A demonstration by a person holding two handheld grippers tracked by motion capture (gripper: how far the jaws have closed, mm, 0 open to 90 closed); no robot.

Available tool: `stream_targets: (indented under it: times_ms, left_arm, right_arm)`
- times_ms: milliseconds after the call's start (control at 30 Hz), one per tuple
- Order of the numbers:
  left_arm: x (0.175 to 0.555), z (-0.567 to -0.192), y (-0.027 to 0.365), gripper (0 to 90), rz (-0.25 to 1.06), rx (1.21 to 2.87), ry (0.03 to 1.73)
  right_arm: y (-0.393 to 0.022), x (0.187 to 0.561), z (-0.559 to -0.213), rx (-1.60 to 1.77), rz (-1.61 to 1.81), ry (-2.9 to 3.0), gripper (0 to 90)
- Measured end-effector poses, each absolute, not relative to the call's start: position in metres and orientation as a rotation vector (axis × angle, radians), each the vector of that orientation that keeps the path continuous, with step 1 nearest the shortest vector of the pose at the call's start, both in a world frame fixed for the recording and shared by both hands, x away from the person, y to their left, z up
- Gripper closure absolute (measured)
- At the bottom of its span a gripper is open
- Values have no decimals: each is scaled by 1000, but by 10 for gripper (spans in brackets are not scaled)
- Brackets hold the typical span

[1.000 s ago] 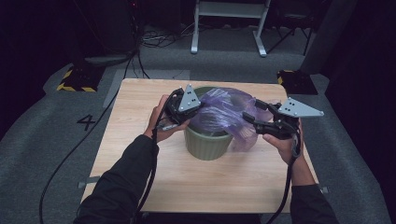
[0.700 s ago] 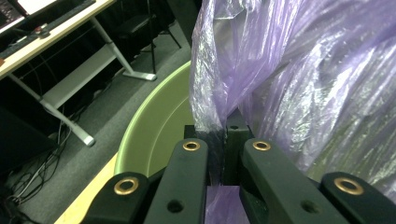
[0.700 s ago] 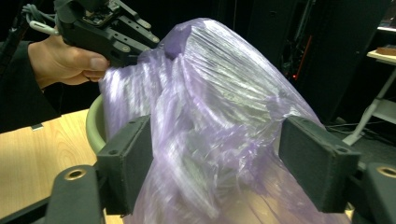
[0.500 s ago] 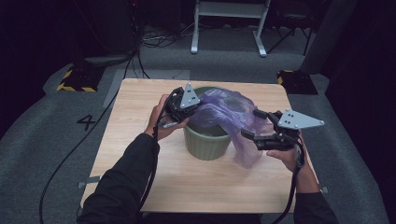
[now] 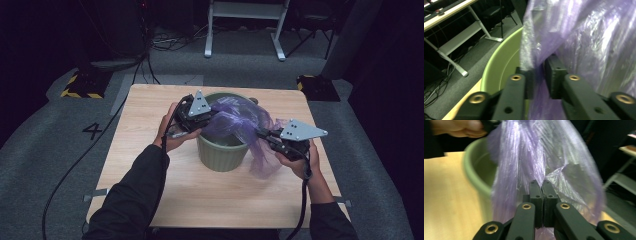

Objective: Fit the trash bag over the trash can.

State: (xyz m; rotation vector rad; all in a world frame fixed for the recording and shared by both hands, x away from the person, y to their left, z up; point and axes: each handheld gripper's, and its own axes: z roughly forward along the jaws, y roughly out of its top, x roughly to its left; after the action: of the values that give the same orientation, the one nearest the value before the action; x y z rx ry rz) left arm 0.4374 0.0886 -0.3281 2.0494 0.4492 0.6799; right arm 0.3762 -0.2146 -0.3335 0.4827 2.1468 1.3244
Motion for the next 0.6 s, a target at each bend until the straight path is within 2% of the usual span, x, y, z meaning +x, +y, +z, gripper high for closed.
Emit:
stream_targets:
  times_ms: [33,67,133,300,467,600]
  left_arm:
    - [438,-328,90,684,668,2042,458]
    - [438,-328,92,584,662,2038,456]
    - [438,-326,98,461,623,2021,469]
    - [436,-325,107,277,576,2010,491]
    - [435,-321,123,207,494,1910,515]
    - [430,-317,120,194,474,1908,476]
  right_arm:
    - [-215,377,-332,498,1325,2132,895]
    - [-218,380,-329,529,1328,2097,897]
    - [-221,382,-326,565,1313,2064,897]
    - [-227,387,-324,606,1271,2014,897]
    - [-232,392,-327,639,1238,1976,897]
    - [-232,396,-326,643,1230,1976,896]
